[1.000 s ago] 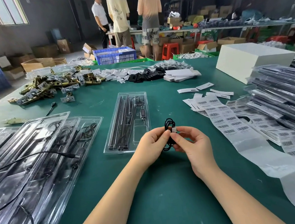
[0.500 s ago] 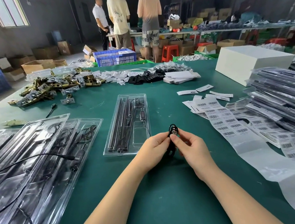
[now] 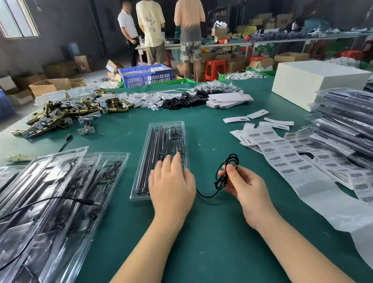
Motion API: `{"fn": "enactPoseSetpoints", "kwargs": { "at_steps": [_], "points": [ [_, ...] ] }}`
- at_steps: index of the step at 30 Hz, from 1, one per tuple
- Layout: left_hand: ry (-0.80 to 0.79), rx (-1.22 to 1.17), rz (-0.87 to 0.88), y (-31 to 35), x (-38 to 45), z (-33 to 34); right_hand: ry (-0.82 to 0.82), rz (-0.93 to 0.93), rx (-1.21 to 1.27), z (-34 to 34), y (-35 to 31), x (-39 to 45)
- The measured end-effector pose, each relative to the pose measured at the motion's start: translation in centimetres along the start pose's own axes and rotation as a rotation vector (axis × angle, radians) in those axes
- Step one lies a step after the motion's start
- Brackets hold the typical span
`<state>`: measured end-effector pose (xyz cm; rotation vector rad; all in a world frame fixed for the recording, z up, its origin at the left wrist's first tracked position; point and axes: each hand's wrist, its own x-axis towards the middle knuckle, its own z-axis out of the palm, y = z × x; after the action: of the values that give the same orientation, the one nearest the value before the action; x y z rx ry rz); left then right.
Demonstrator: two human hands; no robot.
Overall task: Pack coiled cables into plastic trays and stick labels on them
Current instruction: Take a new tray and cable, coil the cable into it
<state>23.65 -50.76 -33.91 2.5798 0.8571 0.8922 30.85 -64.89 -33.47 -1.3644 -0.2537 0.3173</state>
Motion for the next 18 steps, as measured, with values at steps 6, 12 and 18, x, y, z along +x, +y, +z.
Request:
{"fn": "enactPoseSetpoints", "kwargs": {
  "at_steps": [6,12,18],
  "points": [
    [-0.288,0.283,0.019,-1.4,0.4,0.8,-0.046,0.073,0.063,-0.3,-0.7,0.0],
    [-0.333,0.151,0.137,-0.2,-0.5,0.6,-0.048,0.232,0.174,-2.1,-2.5,0.3],
    [-0.229,-0.189,0.423,1.9,-1.5,-0.9,-0.032,0.385,0.397,-3.2,-2.8,0.9]
  ]
}}
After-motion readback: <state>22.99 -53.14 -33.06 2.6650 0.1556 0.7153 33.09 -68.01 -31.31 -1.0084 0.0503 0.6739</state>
